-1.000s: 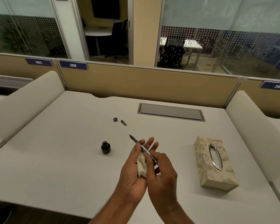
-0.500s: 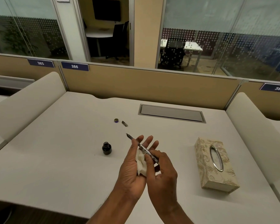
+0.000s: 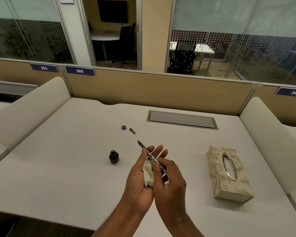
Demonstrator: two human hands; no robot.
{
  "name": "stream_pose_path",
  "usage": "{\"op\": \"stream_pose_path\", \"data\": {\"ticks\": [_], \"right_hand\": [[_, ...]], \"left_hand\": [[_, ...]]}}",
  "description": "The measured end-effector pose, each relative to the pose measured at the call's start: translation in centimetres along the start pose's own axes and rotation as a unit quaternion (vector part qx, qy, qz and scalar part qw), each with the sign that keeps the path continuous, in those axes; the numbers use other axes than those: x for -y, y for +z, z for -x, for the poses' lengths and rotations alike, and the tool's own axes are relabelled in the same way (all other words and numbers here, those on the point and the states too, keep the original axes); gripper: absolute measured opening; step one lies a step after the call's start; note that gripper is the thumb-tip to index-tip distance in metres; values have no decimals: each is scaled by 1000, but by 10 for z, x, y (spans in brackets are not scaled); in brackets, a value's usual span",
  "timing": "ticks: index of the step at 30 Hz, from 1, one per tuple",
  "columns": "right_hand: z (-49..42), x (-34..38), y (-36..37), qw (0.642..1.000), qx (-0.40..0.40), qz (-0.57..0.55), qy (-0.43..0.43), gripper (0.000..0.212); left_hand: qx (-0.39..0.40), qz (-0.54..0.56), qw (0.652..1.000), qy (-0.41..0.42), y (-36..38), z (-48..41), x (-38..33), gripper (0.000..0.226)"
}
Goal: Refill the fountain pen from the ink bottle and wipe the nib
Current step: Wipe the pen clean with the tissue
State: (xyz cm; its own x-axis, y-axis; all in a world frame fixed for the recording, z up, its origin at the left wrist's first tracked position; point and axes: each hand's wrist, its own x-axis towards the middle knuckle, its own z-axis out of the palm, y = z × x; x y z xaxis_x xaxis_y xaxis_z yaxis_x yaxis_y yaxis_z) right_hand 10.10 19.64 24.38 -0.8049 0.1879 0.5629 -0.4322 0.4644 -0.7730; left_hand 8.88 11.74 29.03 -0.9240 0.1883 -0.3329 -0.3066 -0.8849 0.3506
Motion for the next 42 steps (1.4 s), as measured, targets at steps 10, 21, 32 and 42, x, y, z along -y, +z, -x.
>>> {"op": "stream_pose_path", "data": {"ticks": [10, 21, 32, 42], "right_hand": [[-1, -4, 6, 998, -15, 47, -43, 11], [0, 8, -9, 994, 105, -7, -25, 31], [0, 12, -14, 990, 142, 17, 9, 46], [0, 16, -10, 992, 116, -4, 49, 41]], "left_hand": [[13, -39, 999, -25, -10, -6, -8, 25], [4, -21, 1000, -20, -10, 1, -16, 34], [10, 1, 1000, -18, -17, 0, -9, 20], [4, -3, 1000, -25, -20, -6, -15, 27]]}}
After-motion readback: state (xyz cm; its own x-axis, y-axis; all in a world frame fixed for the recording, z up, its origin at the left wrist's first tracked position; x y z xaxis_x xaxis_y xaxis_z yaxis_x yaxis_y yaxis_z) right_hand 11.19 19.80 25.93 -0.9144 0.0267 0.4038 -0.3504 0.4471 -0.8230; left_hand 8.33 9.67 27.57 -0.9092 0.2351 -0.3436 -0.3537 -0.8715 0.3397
